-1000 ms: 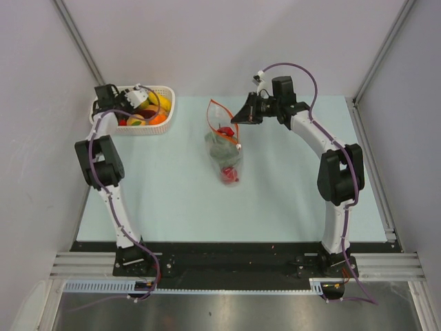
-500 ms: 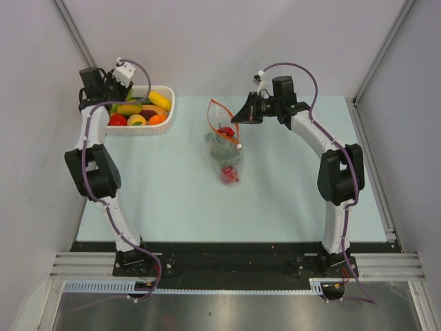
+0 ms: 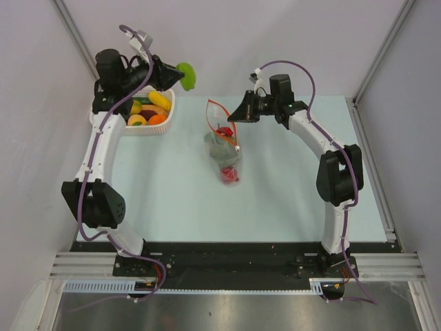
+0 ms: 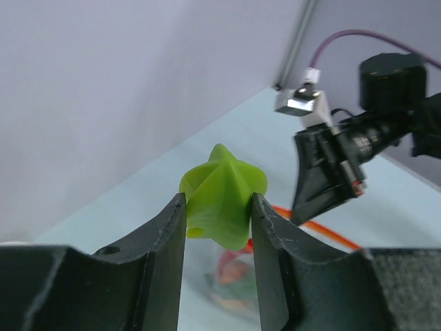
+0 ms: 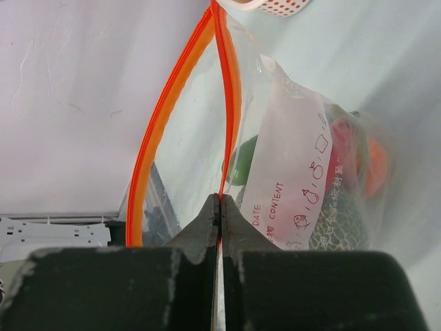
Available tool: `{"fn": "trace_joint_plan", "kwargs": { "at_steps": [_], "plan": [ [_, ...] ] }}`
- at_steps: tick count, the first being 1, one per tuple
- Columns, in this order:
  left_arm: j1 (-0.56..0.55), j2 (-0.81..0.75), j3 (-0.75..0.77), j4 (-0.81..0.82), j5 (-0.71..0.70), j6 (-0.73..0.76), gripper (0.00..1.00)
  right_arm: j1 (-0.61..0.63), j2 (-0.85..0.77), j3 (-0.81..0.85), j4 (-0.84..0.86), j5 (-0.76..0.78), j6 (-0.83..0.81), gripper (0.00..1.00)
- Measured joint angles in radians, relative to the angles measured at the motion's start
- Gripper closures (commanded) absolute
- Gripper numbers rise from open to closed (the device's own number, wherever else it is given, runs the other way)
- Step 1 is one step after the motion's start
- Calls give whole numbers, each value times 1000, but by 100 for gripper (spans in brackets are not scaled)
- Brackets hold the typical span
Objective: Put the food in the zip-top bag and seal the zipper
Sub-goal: Pick up the fake vegetable from the bin, then place the fake vegetable in the zipper food storage bag.
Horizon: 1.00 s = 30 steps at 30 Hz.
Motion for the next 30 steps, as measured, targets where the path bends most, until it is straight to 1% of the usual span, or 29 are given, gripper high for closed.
{"fn": "trace_joint_plan", "kwargs": {
  "at_steps": [3, 6, 11, 17, 18, 19, 20, 21, 22, 23, 25, 27, 30],
  "plan": [
    [-48, -18, -47, 18, 19, -66, 98, 9, 0, 0, 6, 0, 5, 100],
    [-113, -21, -108, 6, 18, -48, 97, 16, 0, 1, 6, 0, 7, 100],
    [-206, -23, -204, -37, 8, 80, 97, 23, 0, 1, 6, 0, 7, 100],
    [-255, -24, -209, -140, -39, 324, 97, 26, 0, 0, 6, 0, 6, 100],
    [-260, -24, -209, -160, -55, 367, 94, 26, 0, 1, 6, 0, 6, 100],
    [-265, -24, -209, -177, -72, 414, 88, 26, 0, 1, 6, 0, 6, 100],
    [-269, -24, -209, -192, -89, 457, 75, 26, 0, 0, 6, 0, 6, 100],
    [-274, -24, -209, -208, -106, 503, 35, 26, 0, 1, 6, 0, 6, 100],
    [-278, -24, -209, -223, -123, 557, 16, 26, 0, 1, 6, -1, 6, 100],
    [-282, -24, -209, -242, -141, 612, 2, 26, 0, 1, 6, -1, 6, 100],
    [-288, -24, -209, -272, -174, 703, 0, 26, 0, 1, 6, -6, 6, 100],
    [-287, -25, -209, -282, -194, 746, 0, 26, 0, 1, 7, -11, 6, 100],
    [-260, -41, -209, -285, -163, 796, 0, 26, 0, 1, 10, -21, 2, 100]
  ]
}}
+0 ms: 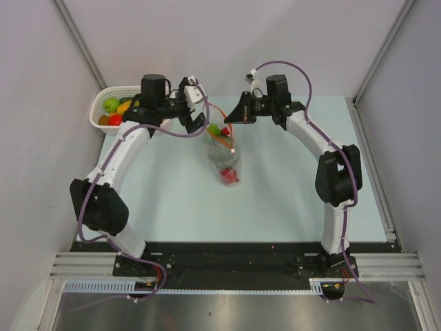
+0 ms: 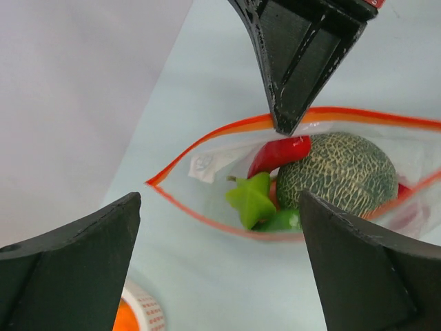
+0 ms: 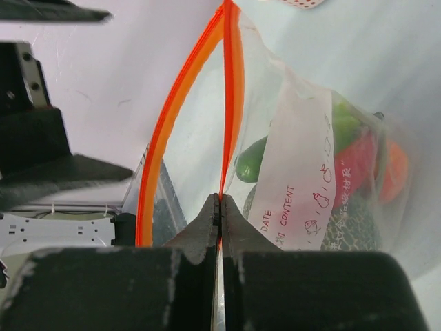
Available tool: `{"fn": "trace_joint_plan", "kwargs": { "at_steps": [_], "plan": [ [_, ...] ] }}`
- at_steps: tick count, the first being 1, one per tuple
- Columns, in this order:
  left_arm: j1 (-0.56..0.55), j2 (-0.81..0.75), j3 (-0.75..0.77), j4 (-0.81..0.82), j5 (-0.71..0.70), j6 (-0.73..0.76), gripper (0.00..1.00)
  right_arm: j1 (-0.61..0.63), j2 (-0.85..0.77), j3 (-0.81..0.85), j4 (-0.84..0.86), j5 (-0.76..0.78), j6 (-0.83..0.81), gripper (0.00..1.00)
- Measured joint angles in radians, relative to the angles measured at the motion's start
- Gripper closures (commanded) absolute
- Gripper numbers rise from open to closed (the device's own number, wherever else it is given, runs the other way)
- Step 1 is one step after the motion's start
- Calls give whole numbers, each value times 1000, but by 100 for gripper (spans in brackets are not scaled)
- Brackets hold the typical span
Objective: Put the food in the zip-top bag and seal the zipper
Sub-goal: Place the fake vegetable in the zipper food storage bag.
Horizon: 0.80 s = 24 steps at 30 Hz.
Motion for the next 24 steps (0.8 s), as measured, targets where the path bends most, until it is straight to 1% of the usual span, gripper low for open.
{"fn": "trace_joint_plan", "kwargs": {
  "at_steps": [2, 3, 7, 10, 12, 16, 19, 20, 22, 23, 24],
  "plan": [
    [40, -18, 17, -32, 55, 43, 1, 0, 0, 1, 2, -8, -7, 100],
    [63, -23, 37, -65, 87, 90, 2, 0, 0, 1, 2, -13, -13, 100],
    [118, -26, 143, -278, 174, 342, 6, 0, 0, 11, 3, -32, -23, 100],
    [109, -18, 183, -437, 210, 506, 8, 0, 0, 24, 3, -45, -30, 100],
    [92, 6, 217, -540, 220, 617, 11, 0, 0, 31, 3, -55, -37, 100],
    [42, 51, 233, -651, 205, 769, 14, 6, 0, 35, 3, -69, -52, 100],
    [3, 78, 231, -710, 187, 866, 22, 14, 0, 35, 2, -76, -68, 100],
    [-8, 84, 228, -729, 176, 900, 32, 17, 0, 35, 1, -77, -72, 100],
    [-25, 88, 217, -766, 153, 958, 43, 20, 0, 37, 0, -80, -79, 100],
    [-31, 90, 216, -784, 143, 982, 54, 21, 0, 37, 0, -81, -82, 100],
    [-34, 92, 216, -796, 134, 998, 60, 23, 0, 39, 0, -82, -84, 100]
  ]
}}
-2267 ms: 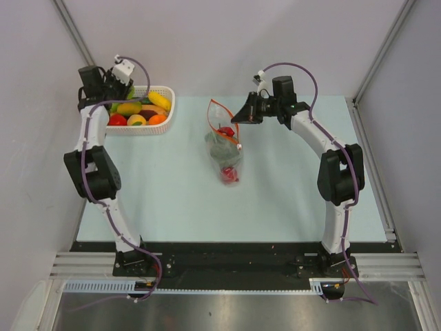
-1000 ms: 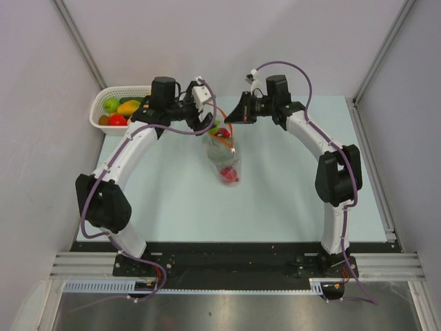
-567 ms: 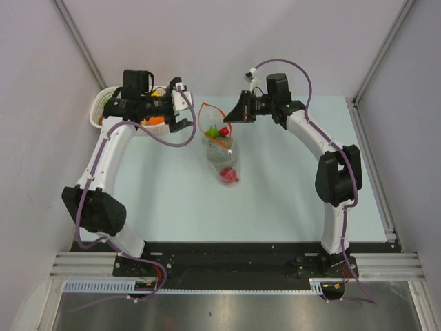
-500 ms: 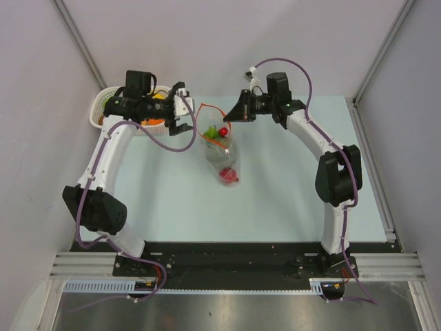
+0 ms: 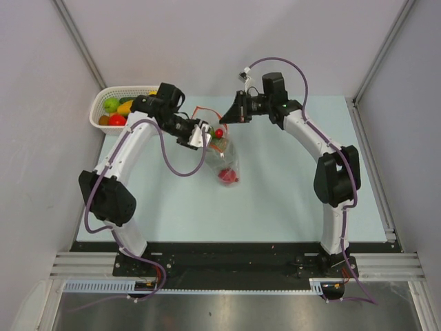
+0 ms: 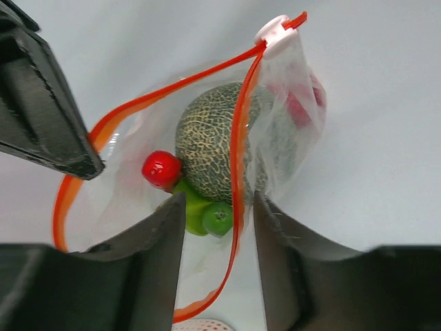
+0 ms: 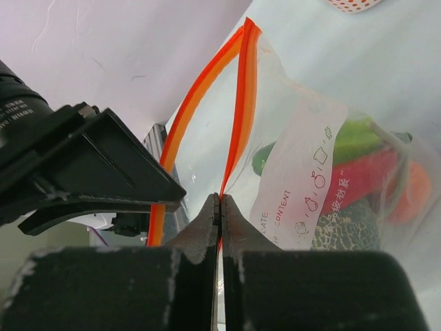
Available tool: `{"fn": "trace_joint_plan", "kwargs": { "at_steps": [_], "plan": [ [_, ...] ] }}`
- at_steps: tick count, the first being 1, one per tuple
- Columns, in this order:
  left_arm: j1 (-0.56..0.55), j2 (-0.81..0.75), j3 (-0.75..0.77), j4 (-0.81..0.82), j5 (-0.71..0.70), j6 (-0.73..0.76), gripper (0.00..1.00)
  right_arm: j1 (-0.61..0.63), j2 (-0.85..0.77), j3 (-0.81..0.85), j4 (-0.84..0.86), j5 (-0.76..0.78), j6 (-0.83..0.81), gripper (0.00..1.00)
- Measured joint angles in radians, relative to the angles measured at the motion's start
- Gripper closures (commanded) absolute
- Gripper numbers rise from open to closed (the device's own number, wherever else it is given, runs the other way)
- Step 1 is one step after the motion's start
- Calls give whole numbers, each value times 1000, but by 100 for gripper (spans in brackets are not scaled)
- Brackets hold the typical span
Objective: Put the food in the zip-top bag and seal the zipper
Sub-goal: Place the fake vegetable in the zipper food storage bag.
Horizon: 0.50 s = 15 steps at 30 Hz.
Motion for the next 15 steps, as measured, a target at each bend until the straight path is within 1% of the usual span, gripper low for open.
{"fn": "trace_joint_plan", "kwargs": {
  "at_steps": [1, 2, 3, 7, 8, 9, 10, 12, 13, 14, 15],
  "plan": [
    [-5, 3, 0, -15, -8, 14, 67, 3, 0, 2, 0, -1, -2, 100],
    [-9, 6, 0, -28, -14, 31, 88, 5, 2, 3, -1, -2, -3, 100],
    [-14, 9, 0, -41, -20, 42, 99, 6, 5, 8, -2, -3, -5, 100],
    [-51, 11, 2, -73, -31, 69, 100, 17, 28, 43, -5, -10, -10, 100],
    [-68, 10, 1, -76, -28, 68, 100, 21, 35, 52, -5, -10, -10, 97],
    [-85, 9, -7, -75, -21, 52, 100, 26, 39, 58, -5, -11, -10, 90],
    [-105, 3, -25, -76, -6, 26, 100, 32, 43, 64, -5, -13, -10, 71],
    [-127, -10, -64, -61, 11, -32, 100, 42, 44, 69, -5, -19, -8, 50],
    [-139, -22, -95, -35, 24, -84, 100, 44, 44, 69, -3, -23, -7, 30],
    [-148, -33, -123, -8, 34, -140, 100, 45, 44, 75, -2, -32, -20, 21],
    [-154, -45, -150, 27, 45, -197, 100, 47, 44, 77, -5, -36, -16, 15]
  ]
}}
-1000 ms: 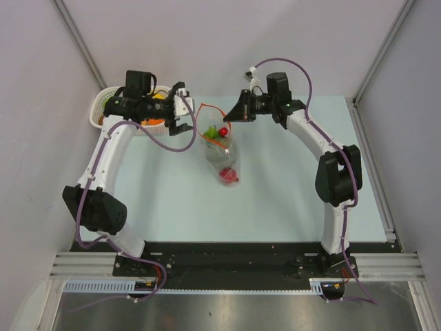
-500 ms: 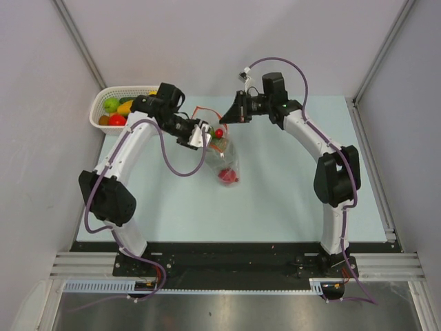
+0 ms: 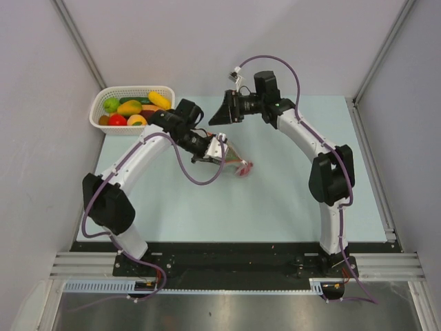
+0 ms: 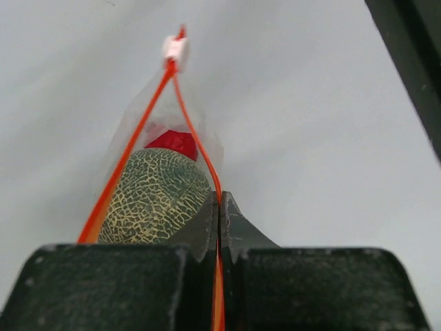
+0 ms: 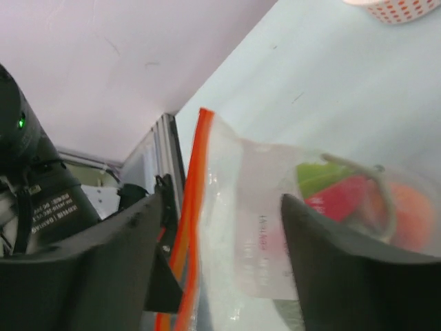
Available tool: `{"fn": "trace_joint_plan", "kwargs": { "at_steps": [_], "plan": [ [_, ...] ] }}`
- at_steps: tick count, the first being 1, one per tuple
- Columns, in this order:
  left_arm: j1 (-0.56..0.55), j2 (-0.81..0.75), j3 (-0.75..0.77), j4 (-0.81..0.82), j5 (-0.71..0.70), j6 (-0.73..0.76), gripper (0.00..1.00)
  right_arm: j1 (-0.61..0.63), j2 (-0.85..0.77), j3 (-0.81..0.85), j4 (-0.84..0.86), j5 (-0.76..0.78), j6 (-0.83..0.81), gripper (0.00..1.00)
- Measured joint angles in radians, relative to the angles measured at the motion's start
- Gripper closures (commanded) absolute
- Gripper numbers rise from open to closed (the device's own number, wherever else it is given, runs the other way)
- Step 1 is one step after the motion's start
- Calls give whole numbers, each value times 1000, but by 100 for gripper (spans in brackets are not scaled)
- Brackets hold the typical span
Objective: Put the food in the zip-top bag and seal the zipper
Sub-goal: Place the fake vegetable in the zipper food storage bag.
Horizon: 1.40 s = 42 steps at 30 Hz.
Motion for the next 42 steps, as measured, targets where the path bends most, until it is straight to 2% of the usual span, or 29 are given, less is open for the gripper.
{"fn": "trace_joint_plan", "kwargs": {
  "at_steps": [1, 6, 13, 15, 22, 29, 32, 33, 35, 36, 38, 39, 41, 42],
  "plan": [
    [-3, -14, -28, 41, 9, -63, 100, 0, -1, 2, 0, -3, -13, 10],
    [-5, -53, -96, 216, 30, -335, 100, -73, -44, -25, -49, -11, -114, 10],
    [-5, -53, -92, 352, 60, -540, 100, -312, -299, -270, -138, 6, -338, 28],
    [-5, -52, -79, 356, 61, -565, 100, -348, -393, -359, -169, 17, -422, 29],
    [-5, -11, 20, 348, 90, -617, 100, -267, -679, -667, -215, 48, -656, 32],
    [-39, -8, 14, 334, 90, -621, 100, -140, -721, -789, -164, 99, -749, 35],
    [-63, -19, -34, 339, 90, -615, 100, -129, -721, -805, -140, 111, -753, 48],
    [-68, -23, -52, 341, 88, -614, 100, -124, -721, -806, -132, 115, -753, 62],
    [-74, -29, -81, 350, 84, -616, 100, -119, -721, -809, -111, 123, -755, 74],
    [-76, -30, -92, 354, 83, -617, 100, -117, -721, -810, -103, 126, -753, 84],
    [-77, -30, -102, 363, 82, -623, 100, -111, -721, -816, -82, 135, -750, 95],
    [-77, -30, -103, 366, 81, -626, 95, -109, -721, -818, -79, 138, -758, 100],
    [-77, -31, -103, 375, 77, -634, 82, -106, -721, -824, -75, 145, -768, 100],
    [-76, -32, -103, 377, 72, -636, 66, -106, -721, -825, -75, 149, -773, 100]
  ]
}}
